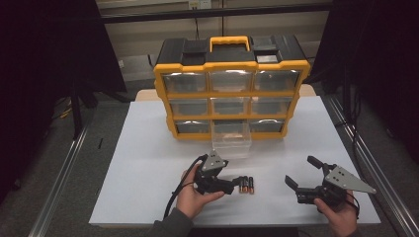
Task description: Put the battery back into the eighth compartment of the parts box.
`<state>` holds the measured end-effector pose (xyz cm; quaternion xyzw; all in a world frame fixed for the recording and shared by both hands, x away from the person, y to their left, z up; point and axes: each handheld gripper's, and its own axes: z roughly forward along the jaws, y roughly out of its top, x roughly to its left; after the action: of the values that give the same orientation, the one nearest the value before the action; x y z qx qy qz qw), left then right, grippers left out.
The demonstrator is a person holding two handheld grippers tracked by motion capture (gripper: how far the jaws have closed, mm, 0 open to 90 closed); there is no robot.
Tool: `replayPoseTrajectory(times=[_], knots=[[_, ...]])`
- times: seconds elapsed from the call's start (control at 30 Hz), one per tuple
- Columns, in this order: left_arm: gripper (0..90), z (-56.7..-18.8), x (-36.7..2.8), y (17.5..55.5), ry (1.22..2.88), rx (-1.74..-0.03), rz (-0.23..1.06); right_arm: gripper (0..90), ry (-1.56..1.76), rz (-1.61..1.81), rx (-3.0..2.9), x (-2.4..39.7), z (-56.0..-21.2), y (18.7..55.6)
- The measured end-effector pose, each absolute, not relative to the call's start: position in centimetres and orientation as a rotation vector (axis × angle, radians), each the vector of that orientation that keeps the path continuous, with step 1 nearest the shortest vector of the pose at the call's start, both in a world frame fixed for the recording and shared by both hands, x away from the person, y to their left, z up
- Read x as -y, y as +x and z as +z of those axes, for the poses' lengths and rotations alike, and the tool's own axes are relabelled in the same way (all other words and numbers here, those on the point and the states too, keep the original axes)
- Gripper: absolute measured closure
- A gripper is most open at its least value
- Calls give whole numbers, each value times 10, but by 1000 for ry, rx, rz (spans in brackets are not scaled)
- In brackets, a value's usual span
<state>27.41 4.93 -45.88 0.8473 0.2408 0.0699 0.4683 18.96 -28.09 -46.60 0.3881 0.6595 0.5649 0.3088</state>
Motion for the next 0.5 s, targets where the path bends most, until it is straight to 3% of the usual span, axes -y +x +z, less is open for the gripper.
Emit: replayPoseTrajectory(times=[0.3, 0.5], knots=[[471, -466, -33, 273, 2212, -607, 142, 0, 1027, 1491, -1743, 281, -466, 190], [489, -470, -22, 271, 2261, -605, 114, 0, 1023, 1497, -1748, 281, -466, 189]])
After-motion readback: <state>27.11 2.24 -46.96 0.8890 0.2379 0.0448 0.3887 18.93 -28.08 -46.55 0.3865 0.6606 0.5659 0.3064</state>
